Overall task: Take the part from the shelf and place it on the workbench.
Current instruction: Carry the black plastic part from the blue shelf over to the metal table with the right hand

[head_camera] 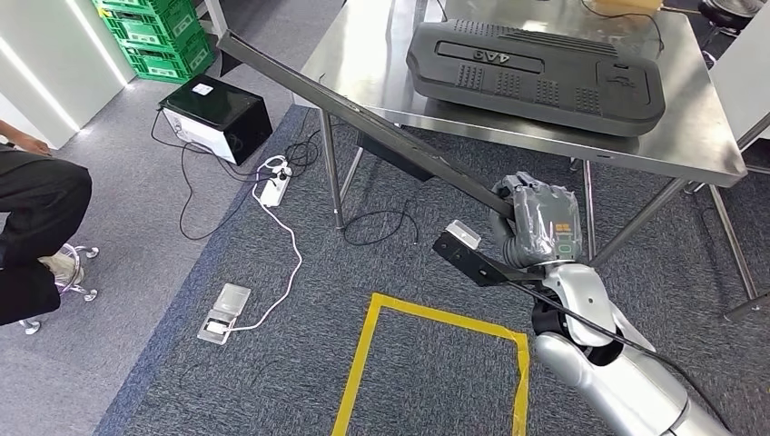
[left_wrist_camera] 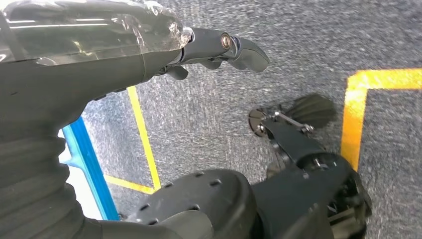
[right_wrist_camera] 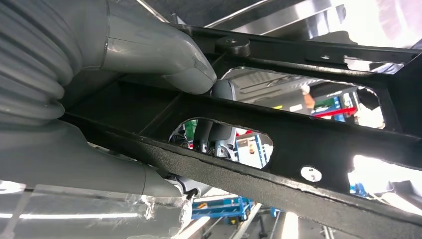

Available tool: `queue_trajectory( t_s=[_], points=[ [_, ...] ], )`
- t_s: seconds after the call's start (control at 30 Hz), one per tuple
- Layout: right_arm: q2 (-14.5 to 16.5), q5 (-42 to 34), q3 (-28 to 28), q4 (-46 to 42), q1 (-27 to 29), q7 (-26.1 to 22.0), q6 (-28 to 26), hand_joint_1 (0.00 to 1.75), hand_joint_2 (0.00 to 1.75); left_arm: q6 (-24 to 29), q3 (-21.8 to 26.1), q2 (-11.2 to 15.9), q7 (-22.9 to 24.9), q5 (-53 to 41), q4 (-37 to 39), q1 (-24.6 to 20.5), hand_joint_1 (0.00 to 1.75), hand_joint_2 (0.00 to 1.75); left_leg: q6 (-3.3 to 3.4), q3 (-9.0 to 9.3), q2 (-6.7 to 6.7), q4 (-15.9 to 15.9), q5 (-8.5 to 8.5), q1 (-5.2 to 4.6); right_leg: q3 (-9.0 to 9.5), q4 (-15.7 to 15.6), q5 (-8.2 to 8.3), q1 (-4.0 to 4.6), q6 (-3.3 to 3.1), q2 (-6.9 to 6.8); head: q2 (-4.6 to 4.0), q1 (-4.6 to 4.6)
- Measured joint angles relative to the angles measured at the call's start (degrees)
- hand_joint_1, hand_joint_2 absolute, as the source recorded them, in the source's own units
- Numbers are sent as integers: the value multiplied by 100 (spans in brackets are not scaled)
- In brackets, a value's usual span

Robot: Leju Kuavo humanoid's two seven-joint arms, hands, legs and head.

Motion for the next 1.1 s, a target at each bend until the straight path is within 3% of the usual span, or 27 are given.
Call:
queue_trajectory(
  t_s=[0.07, 0.17, 0.23, 0.33, 0.4, 0.43, 0.47, 0.53, 0.57, 0.6, 0.67, 0.7, 0.77, 0.8, 0.87, 0.9, 0.93, 0.97, 1.03, 1.1],
  points=[
    [-3, 2, -17, -1, -1, 0, -2, 175, 175, 0, 0, -1, 0, -3, 0, -7, 0, 175, -60, 25, 73, 24, -42, -15, 281, -578, 187, 37, -36, -103, 0, 47],
    [-7, 5, -41, -1, -2, 12, -3, 175, 175, -1, 0, -1, 1, -12, 0, -13, 0, 175, -159, 63, 164, 31, -82, -28, 316, -677, 185, 69, -130, -6, 1, 29],
    [-8, 7, -48, -2, -7, 17, -5, 175, 175, -3, 0, -1, 2, -27, 0, -24, 0, 175, -222, 37, 83, 194, -209, -8, 338, -706, 195, 53, -194, 72, 0, -15],
    [-7, 9, -53, -1, -9, 19, -8, 175, 175, -14, 0, -1, 2, -45, 0, -28, 0, 175, -253, -420, -147, 1190, -715, 5, 357, -718, 192, 54, -272, 172, 0, -117],
    [-7, 9, -53, 0, -4, 20, -8, 175, 175, -22, 0, -1, 3, -49, 0, -17, 0, 175, -249, -707, -188, 1714, -837, 4, 363, -709, 186, 69, -290, 273, 0, -161],
    [-7, 8, -53, 0, -3, 20, -10, 175, 175, -25, 0, -1, 3, -50, 0, -13, 0, 175, -238, -720, -199, 1686, -734, 4, 368, -702, 182, 72, -292, 331, 0, -180],
    [-7, 8, -53, 0, -2, 21, -13, 175, 175, -26, 0, -1, 4, -51, 0, -14, 0, 175, -220, -630, -221, 1437, -535, 3, 376, -692, 176, 72, -289, 390, 1, -201],
    [-7, 8, -53, 0, -3, 22, -25, 175, 175, -23, 0, 2, 9, -50, 0, -17, 0, 175, -171, -324, -397, 651, -123, 11, 376, -665, 158, 76, -266, 497, 1, -249],
    [-7, 8, -53, 0, -2, 22, -34, 175, 175, -20, 0, 4, 11, -49, 0, -19, 0, 175, -153, -209, -477, 349, -14, 14, 367, -653, 151, 76, -246, 545, 1, -261],
    [-7, 7, -53, 1, -1, 21, -44, 175, 175, -15, 0, 4, 14, -49, 0, -20, 0, 175, -138, -148, -536, 177, 20, 11, 355, -647, 148, 72, -219, 589, 0, -258],
    [-8, 4, -53, 2, 2, 17, -60, 175, 175, -7, -1, 3, 17, -48, 0, -24, 0, 175, -104, -118, -482, 98, 7, 1, 340, -665, 157, 53, -154, 673, -1, -245],
    [-9, 4, -53, 2, 4, 12, -67, 175, 175, -4, -1, 1, 18, -48, 0, -29, 0, 175, -74, -99, -434, 65, 19, 4, 334, -649, 141, 46, -121, 644, -1, -245],
    [-13, 3, -56, 4, -4, 2, -81, 175, 175, -1, -1, -1, 20, -46, 0, -36, 0, 175, -7, -59, -339, -4, 46, 23, 218, -387, -22, 53, -68, 446, -1, -204],
    [-15, 3, -57, 6, -6, -3, -91, 175, 175, 2, -1, -1, 20, -46, 0, -36, 0, 175, 14, -48, -295, -20, 49, 22, 76, -87, -178, 50, -48, 314, -1, -170],
    [-16, 2, -59, 16, -4, -8, -107, 175, 175, 8, 0, -1, 20, -46, 0, -27, 0, 175, 35, -43, -205, -22, 36, 15, -304, 642, -471, 33, -8, 189, 0, -103],
    [-16, 1, -59, 25, 4, -10, -111, 175, 175, 10, 0, -1, 20, -47, 0, -24, 0, 175, 36, -40, -158, -17, 24, 14, -434, 868, -511, 19, 9, 164, 0, -85],
    [-16, 1, -59, 33, 11, -9, -115, 175, 175, 13, 0, -1, 20, -49, 0, -24, 0, 175, 29, -30, -111, -11, 8, 17, -459, 883, -441, 5, 23, 144, 0, -63],
    [-16, 0, -59, 40, 16, -9, -116, 175, 175, 13, 0, -2, 20, -52, 0, -26, 0, 175, 14, -12, -66, -3, -14, 22, -362, 660, -269, -5, 32, 112, -1, -39],
    [-16, -1, -61, 47, 16, -11, -121, 175, 175, 13, -1, -4, 21, -57, 0, -32, 0, 175, -40, 39, 17, 18, -77, 16, 20, -130, 107, 9, 30, -51, 1, 22],
    [-15, -9, -63, 49, 11, -17, -139, 175, 175, 14, -1, -5, 30, -63, 0, -38, 0, 175, -104, 77, 88, 38, -130, -14, 240, -600, 238, 42, -23, -157, 1, 57]
  ],
)
